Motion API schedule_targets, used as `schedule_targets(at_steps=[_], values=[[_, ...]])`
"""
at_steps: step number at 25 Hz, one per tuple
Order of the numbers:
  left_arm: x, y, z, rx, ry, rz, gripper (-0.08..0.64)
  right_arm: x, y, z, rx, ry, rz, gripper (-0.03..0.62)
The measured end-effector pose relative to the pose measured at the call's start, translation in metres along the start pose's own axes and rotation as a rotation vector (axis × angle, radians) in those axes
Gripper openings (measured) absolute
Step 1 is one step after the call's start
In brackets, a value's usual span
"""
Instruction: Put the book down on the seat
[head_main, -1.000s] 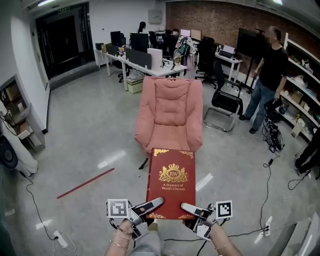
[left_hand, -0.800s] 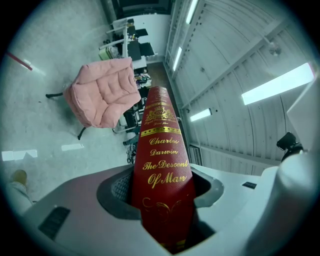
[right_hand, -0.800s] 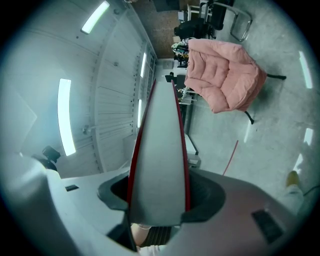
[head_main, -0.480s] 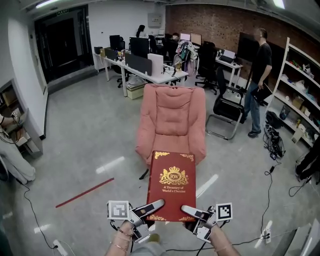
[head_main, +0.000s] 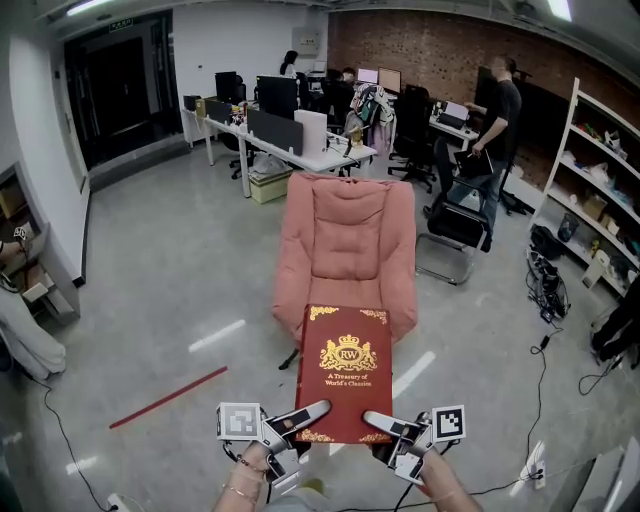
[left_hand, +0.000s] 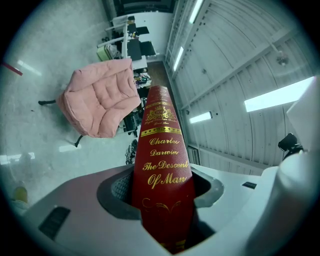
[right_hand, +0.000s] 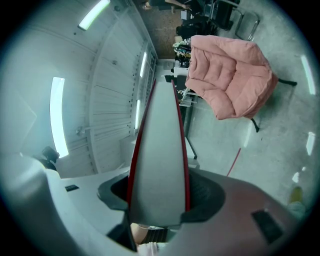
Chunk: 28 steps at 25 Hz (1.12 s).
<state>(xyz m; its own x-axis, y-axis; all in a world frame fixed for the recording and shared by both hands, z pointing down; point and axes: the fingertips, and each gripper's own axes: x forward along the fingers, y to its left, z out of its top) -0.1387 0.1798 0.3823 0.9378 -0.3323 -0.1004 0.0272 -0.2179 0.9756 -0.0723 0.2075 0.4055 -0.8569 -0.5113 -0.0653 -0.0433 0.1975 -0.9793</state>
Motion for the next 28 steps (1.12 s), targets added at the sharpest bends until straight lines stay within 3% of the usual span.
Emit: schedule_targets(at_steps=[8, 18, 22, 28], values=[[0.006, 0.006, 0.028, -0.016, 0.031, -0.014, 0.241, 0.016, -0.002, 0.02, -0.004, -0.047, -0.016, 0.255], [0.017, 0.02, 0.023, -0.02, 0.072, 0.017, 0.241, 0.003, -0.006, 0.025, 0.012, -0.099, -0.032, 0.255], [0.023, 0.019, 0.026, -0.039, 0.072, -0.008, 0.241, 0.003, -0.013, 0.027, 0.032, -0.119, -0.023, 0.255], [0.025, 0.029, 0.042, -0.052, 0.054, 0.012, 0.241, 0.014, -0.02, 0.043, 0.029, -0.109, -0.021, 0.255]])
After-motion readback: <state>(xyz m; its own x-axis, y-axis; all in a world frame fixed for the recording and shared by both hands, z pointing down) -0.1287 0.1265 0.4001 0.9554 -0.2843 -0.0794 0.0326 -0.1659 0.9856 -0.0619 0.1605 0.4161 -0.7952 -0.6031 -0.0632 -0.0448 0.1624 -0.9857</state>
